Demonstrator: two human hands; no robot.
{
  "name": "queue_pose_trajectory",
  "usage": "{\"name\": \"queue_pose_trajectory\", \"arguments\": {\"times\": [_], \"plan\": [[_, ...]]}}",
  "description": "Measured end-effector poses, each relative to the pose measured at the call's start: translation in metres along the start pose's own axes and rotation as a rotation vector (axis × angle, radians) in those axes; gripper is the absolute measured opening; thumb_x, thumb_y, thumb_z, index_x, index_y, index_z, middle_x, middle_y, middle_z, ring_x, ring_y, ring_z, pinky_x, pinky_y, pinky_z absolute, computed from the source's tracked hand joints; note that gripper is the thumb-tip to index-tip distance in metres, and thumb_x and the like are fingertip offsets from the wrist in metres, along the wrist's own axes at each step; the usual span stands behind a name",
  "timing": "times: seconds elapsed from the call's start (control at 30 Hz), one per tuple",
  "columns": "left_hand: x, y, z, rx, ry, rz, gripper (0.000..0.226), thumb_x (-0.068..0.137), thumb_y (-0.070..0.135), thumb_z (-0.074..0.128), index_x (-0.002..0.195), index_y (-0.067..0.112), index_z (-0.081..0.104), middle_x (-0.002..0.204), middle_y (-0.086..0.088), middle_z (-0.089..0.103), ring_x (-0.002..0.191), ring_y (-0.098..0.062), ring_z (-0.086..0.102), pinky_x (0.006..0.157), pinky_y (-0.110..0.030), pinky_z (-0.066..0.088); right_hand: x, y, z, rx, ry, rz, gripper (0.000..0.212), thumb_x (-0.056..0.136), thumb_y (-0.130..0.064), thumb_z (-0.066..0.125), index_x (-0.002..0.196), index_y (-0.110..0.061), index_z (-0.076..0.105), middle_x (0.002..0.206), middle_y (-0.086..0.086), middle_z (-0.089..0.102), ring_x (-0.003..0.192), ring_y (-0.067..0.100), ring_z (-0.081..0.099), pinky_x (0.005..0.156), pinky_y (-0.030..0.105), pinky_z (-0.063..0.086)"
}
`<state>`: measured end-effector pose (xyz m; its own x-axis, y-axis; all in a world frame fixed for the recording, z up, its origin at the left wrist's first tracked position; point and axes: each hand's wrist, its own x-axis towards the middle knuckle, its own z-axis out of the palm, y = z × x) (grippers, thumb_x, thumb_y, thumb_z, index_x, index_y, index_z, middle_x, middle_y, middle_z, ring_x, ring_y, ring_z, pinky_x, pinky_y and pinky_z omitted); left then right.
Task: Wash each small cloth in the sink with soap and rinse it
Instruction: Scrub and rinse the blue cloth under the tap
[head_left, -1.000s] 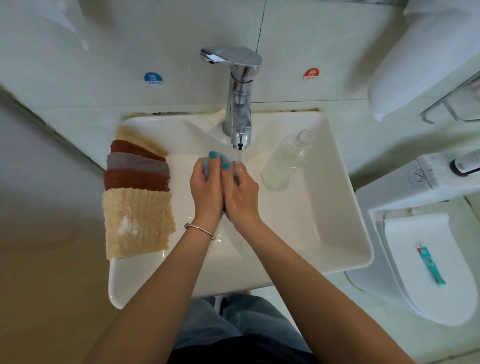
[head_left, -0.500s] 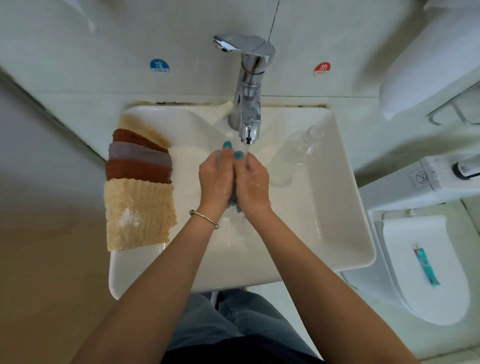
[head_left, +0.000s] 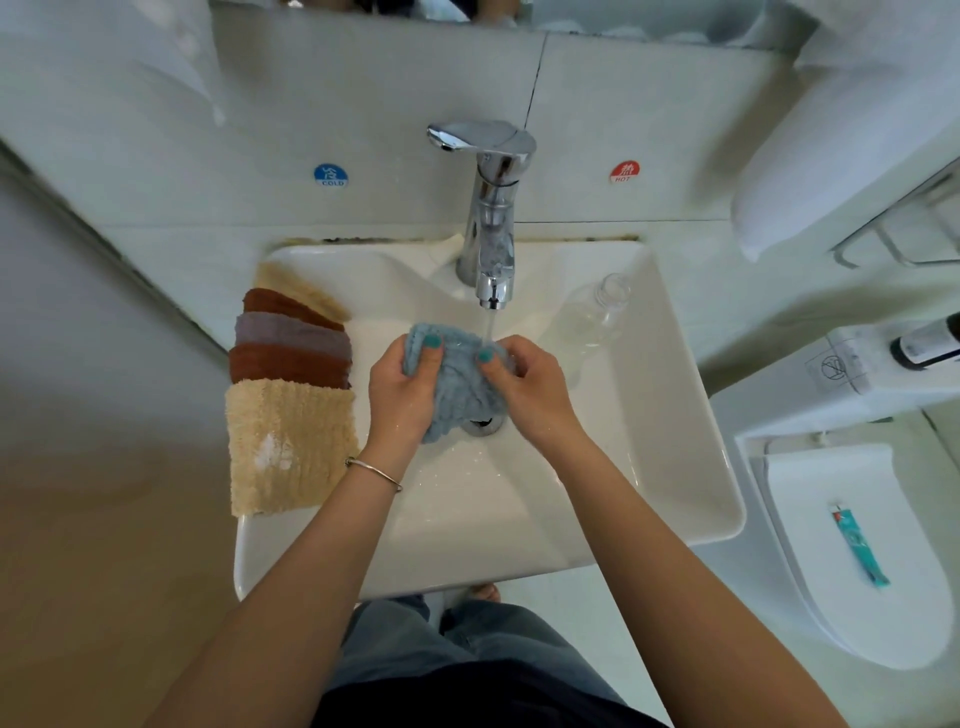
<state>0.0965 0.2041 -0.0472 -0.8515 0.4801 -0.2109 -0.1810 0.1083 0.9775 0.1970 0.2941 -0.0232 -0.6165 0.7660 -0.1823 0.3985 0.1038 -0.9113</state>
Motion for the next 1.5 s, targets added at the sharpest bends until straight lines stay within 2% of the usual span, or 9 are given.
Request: {"name": "queue_pose_trajectory", "arguments": {"times": [0.1,0.2,0.33,0.77,0.93,1.1,1.27,1.4,1.5], "plan": [[-0.001,-0.003,0.002,-0.024,0.032,-0.001,0.008,0.091,0.029,0.067,0.084,0.027,0.063,0.086,0.002,0.069,0.080,-0.012,0.067,0.075,-0.032,0.057,-0.001,-0.002,0.008,-0.003,0.049,0.003,0.014,0.089,-0.046,0.060,0.079,-0.037,0.059,0.077,-0.008,0.066,0.075,0.012,0.065,0.071,0.038,0.056],[-0.009,0.006,0.016,-0.059,0.135,0.037,0.016,0.093,0.016,0.063,0.081,0.025,0.059,0.079,0.008,0.064,0.067,0.006,0.060,0.066,-0.016,0.050,-0.006,-0.004,0.020,0.083,0.086,-0.024,0.017,0.100,-0.032,0.050,0.084,-0.033,0.050,0.068,-0.023,0.057,0.065,-0.004,0.052,0.068,0.027,0.046],[-0.016,0.011,0.035,-0.026,0.178,0.084,0.016,0.099,0.031,0.054,0.082,0.029,0.056,0.078,0.010,0.063,0.071,-0.001,0.061,0.069,-0.021,0.051,-0.013,-0.009,0.032,0.144,0.120,-0.044,0.011,0.100,-0.037,0.050,0.101,-0.026,0.049,0.075,-0.018,0.059,0.067,-0.005,0.056,0.068,0.024,0.048],[-0.009,0.017,0.054,-0.141,0.160,0.013,0.038,0.099,0.035,0.053,0.065,0.018,0.052,0.057,0.010,0.054,0.051,0.002,0.049,0.055,-0.013,0.041,0.003,-0.016,0.034,0.122,0.152,0.085,0.040,0.101,-0.038,0.046,0.068,-0.017,0.040,0.062,-0.007,0.049,0.054,0.003,0.045,0.055,0.020,0.037],[-0.012,0.016,0.064,-0.043,0.065,0.067,0.038,0.098,0.019,0.055,0.060,0.018,0.047,0.055,0.007,0.049,0.049,0.000,0.043,0.053,-0.017,0.037,-0.004,-0.012,0.020,0.132,0.223,0.136,0.037,0.103,-0.031,0.040,0.071,-0.013,0.046,0.065,-0.005,0.051,0.051,-0.003,0.047,0.050,0.015,0.040],[-0.017,0.021,0.053,-0.033,-0.084,0.050,0.026,0.098,0.028,0.055,0.074,0.018,0.057,0.069,0.006,0.060,0.060,0.002,0.055,0.060,-0.014,0.046,-0.020,-0.004,0.005,0.191,0.178,0.043,0.014,0.097,-0.037,0.056,0.092,-0.024,0.058,0.083,-0.009,0.062,0.075,0.004,0.060,0.073,0.025,0.054],[-0.020,0.025,0.030,-0.117,-0.281,-0.011,0.018,0.093,0.019,0.050,0.082,0.011,0.061,0.077,0.001,0.062,0.069,-0.003,0.059,0.066,-0.018,0.049,-0.021,-0.007,0.000,0.214,0.180,0.022,0.028,0.087,-0.029,0.072,0.080,-0.004,0.061,0.075,0.002,0.057,0.069,0.011,0.054,0.068,0.034,0.051],[-0.014,0.012,0.014,0.063,-0.214,0.130,0.026,0.096,0.028,0.059,0.073,0.014,0.058,0.070,-0.001,0.056,0.068,-0.010,0.050,0.064,-0.024,0.044,-0.014,-0.009,-0.001,0.195,0.287,0.066,0.034,0.091,-0.024,0.068,0.068,-0.013,0.046,0.064,-0.001,0.045,0.060,0.012,0.042,0.058,0.030,0.040],[-0.012,0.011,0.008,0.106,-0.210,0.182,0.015,0.094,0.023,0.062,0.079,0.020,0.063,0.074,0.003,0.062,0.071,-0.007,0.054,0.065,-0.019,0.046,-0.016,-0.007,0.000,0.138,0.270,0.074,0.027,0.099,-0.036,0.054,0.079,-0.017,0.048,0.074,0.000,0.054,0.069,0.016,0.053,0.071,0.039,0.049]]}}
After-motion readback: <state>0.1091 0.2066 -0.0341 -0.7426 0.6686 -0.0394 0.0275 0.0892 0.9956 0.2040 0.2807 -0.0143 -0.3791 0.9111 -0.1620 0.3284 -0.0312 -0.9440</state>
